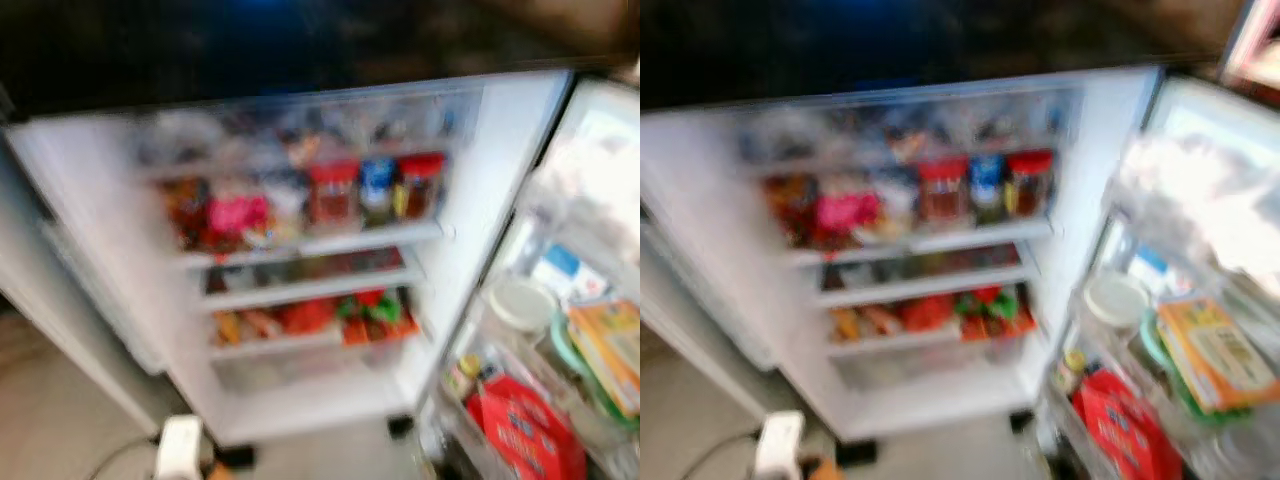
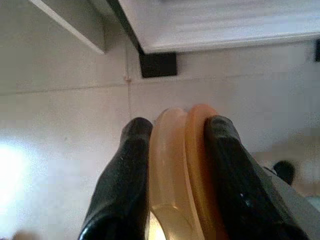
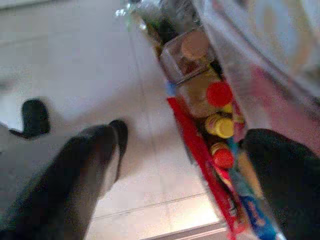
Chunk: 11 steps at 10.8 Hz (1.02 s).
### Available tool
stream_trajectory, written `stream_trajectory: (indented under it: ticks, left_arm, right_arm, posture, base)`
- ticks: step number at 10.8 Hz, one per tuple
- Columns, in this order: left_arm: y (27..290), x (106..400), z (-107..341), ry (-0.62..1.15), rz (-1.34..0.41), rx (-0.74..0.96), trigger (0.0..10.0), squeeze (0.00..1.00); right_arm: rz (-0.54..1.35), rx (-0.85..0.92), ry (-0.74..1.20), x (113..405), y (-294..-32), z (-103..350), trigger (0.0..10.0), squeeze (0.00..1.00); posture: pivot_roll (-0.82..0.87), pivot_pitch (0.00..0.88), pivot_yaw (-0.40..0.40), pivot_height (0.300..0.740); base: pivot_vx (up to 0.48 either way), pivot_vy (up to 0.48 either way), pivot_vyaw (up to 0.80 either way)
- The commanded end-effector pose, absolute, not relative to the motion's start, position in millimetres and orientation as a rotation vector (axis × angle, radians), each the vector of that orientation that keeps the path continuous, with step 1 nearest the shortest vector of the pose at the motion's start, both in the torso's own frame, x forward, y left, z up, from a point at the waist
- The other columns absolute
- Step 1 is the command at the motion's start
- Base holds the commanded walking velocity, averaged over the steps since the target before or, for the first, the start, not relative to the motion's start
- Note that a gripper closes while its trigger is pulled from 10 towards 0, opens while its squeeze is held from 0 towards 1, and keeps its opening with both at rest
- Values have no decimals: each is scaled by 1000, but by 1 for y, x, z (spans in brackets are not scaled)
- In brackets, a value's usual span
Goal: Restocking fridge
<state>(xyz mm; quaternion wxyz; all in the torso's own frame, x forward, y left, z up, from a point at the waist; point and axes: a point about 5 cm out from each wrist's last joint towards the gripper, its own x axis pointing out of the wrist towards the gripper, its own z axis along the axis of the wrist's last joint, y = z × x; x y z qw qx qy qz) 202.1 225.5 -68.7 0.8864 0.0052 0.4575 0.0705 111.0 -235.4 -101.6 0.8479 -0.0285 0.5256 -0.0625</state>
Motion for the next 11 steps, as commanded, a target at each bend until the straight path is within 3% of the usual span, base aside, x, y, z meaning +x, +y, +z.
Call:
stream_trajectory:
  ticks: [1, 3, 11]
  left_arm:
    - [221, 207, -67, 942, 133, 14, 10000, 0]
    - [221, 207, -67, 943, 135, 17, 10000, 0]
    - [221, 208, -67, 941, 136, 22, 10000, 0]
  right_arm:
    - [-145, -77, 1105, 109, -243, -100, 10000, 0]
    - [-138, -83, 1108, 108, -243, -100, 10000, 0]
    - [-106, -122, 1113, 103, -235, -103, 10000, 0]
  posture:
    - [-32, 24, 21, 740]
    - [-33, 24, 21, 740]
    - [-34, 24, 21, 740]
  base:
    - [322, 0, 0]
    - [306, 0, 0]
    - [0, 0, 0]
